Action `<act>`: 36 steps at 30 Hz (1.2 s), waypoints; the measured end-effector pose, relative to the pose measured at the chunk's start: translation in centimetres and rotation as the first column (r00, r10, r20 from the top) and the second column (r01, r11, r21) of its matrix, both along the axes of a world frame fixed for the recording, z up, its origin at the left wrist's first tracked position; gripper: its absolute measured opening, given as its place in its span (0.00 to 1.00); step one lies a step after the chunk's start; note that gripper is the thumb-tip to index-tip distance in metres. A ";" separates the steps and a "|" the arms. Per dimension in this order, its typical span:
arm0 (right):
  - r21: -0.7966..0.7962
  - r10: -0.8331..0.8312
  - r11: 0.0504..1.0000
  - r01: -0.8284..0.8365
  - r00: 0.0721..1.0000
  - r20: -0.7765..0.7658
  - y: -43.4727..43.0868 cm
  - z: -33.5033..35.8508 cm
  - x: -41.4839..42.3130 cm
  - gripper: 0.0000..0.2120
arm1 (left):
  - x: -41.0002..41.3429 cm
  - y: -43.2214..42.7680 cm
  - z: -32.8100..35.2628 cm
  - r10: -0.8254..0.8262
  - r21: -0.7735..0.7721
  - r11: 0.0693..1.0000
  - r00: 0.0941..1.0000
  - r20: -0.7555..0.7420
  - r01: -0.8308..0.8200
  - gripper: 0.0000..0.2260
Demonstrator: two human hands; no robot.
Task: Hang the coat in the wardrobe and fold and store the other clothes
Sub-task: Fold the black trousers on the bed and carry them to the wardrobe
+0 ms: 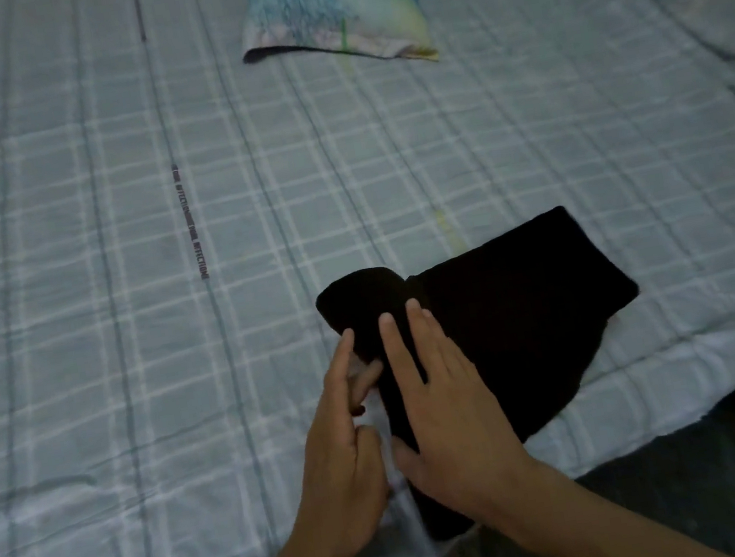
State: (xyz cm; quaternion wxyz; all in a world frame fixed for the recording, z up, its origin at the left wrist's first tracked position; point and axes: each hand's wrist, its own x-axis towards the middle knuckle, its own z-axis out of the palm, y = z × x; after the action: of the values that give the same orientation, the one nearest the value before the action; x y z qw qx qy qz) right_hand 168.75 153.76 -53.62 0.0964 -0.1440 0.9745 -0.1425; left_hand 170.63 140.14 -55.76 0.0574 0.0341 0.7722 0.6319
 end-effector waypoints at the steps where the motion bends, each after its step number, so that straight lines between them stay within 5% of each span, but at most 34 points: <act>1: -0.012 -0.032 0.999 0.032 0.999 0.003 0.8 0.5 -0.1 0.53 | -0.5 0.8 0.3 -0.047 0.018 0.999 0.998 -0.033 0.047 0.23; 3: -0.034 -0.086 0.996 0.087 0.996 0.032 2.7 1.3 -0.4 0.53 | -1.5 2.5 0.4 -0.164 -0.007 0.986 0.983 -0.088 0.164 0.23; 7: -0.118 -0.140 0.983 0.140 0.990 0.014 7.1 1.1 -0.9 0.53 | -3.1 5.8 -1.1 -0.346 -0.330 0.905 0.915 -0.206 0.268 0.33; 12: -0.078 -0.190 0.979 0.188 0.981 -0.030 9.5 -1.6 -0.7 0.50 | -4.0 8.0 -3.2 -0.345 -0.718 0.685 0.924 -0.167 0.126 0.39; 17: -0.049 -0.225 0.973 0.224 0.974 0.003 10.4 -2.8 -1.2 0.45 | -4.4 9.0 -4.6 -0.326 -0.750 0.645 0.940 -0.099 0.145 0.39; 22: -0.209 -0.238 0.947 0.245 0.970 0.057 12.3 -3.1 -2.4 0.40 | -5.3 9.6 -4.7 -0.348 -0.753 0.640 0.931 -0.106 0.154 0.36; 33: -0.202 -0.230 0.961 0.191 0.955 -0.187 18.4 1.1 -5.8 0.41 | -9.4 15.1 -0.8 -0.356 -0.631 0.767 0.894 -0.271 0.114 0.35; 36: -0.172 -0.289 0.953 0.250 0.921 -0.261 22.6 2.3 -8.2 0.38 | -10.5 16.9 -0.6 -0.370 -0.668 0.738 0.883 -0.289 0.091 0.34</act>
State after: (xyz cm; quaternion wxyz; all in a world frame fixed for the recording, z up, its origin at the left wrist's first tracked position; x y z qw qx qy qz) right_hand 160.51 176.34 -51.35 -0.0744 -0.0333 0.9768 -0.1981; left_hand 160.09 157.02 -56.37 -0.0153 0.2393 0.9238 0.2986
